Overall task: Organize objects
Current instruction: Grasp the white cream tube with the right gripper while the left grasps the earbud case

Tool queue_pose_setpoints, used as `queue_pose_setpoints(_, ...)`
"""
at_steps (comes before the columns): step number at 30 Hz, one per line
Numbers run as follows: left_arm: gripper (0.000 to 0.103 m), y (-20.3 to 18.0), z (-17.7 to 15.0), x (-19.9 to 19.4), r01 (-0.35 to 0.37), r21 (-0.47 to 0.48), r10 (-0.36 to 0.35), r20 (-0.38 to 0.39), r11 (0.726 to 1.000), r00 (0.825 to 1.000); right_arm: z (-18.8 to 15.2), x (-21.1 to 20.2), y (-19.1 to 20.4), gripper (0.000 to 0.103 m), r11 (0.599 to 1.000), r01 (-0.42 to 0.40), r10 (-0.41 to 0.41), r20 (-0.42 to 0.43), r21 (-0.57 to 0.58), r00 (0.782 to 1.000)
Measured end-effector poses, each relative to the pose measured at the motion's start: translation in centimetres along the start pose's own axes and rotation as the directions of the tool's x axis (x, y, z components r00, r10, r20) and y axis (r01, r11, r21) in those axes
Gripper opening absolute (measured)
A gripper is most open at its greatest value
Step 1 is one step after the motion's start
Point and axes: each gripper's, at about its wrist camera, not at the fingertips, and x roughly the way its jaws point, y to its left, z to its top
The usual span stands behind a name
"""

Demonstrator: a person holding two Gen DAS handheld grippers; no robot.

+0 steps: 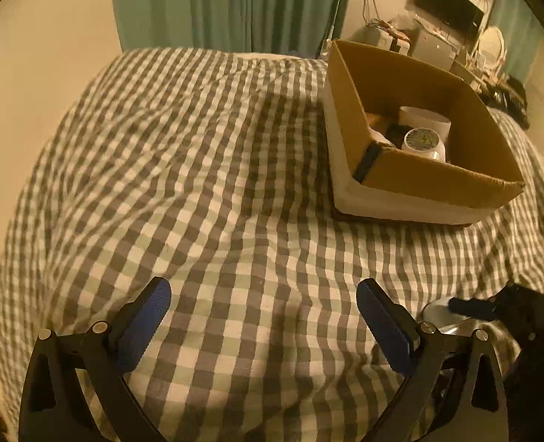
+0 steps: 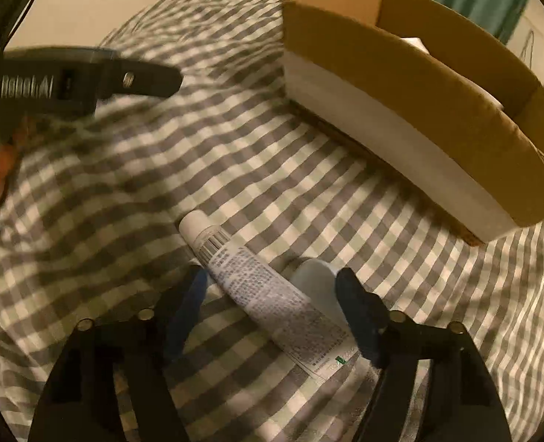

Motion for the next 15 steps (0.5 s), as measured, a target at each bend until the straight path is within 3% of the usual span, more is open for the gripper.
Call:
queue_pose_setpoints(1, 0.103, 0.2, 0.0, 0.0, 0.004, -0.004, -0.004, -0.002, 1.0, 1.0, 0.0, -0.1, 0.2, 0.049, 1.0, 0.004, -0.004, 0.004, -0.007, 1.0)
queue_pose_setpoints(3, 0.103, 0.3, 0.0, -0.1, 0.005, -0.01, -0.006, -0.007, 1.0, 1.0, 0.0, -0.4, 0.2, 0.037, 1.0, 0.005, -0.004, 0.021, -0.006, 1.0)
queue_pose_setpoints(4, 0.103, 0.2, 0.1, 0.1, 0.002, -0.012, -0.002, -0.008, 1.0, 1.0, -0.1, -0.8, 0.0, 0.026, 1.0, 0.008, -0.008, 0.037, 0.005, 0.999)
queue_pose_setpoints(10, 0.103, -1.4, -0.2, 0.2, -0.042, 0.012, 0.042, -0.02, 0.999, 0.999, -0.7, -6.1, -3.2, 0.024, 0.99, 0.084, -0.105, 0.203, 0.11, 0.974)
queue_pose_setpoints(15, 0.103, -5.9, -0.4, 0.1, 0.008, 0.06, -0.006, -0.024, 0.998, 1.0, -1.5, -8.8, -6.9, 0.024, 0.972, 0.132, -0.174, 0.219, 0.193, 0.96)
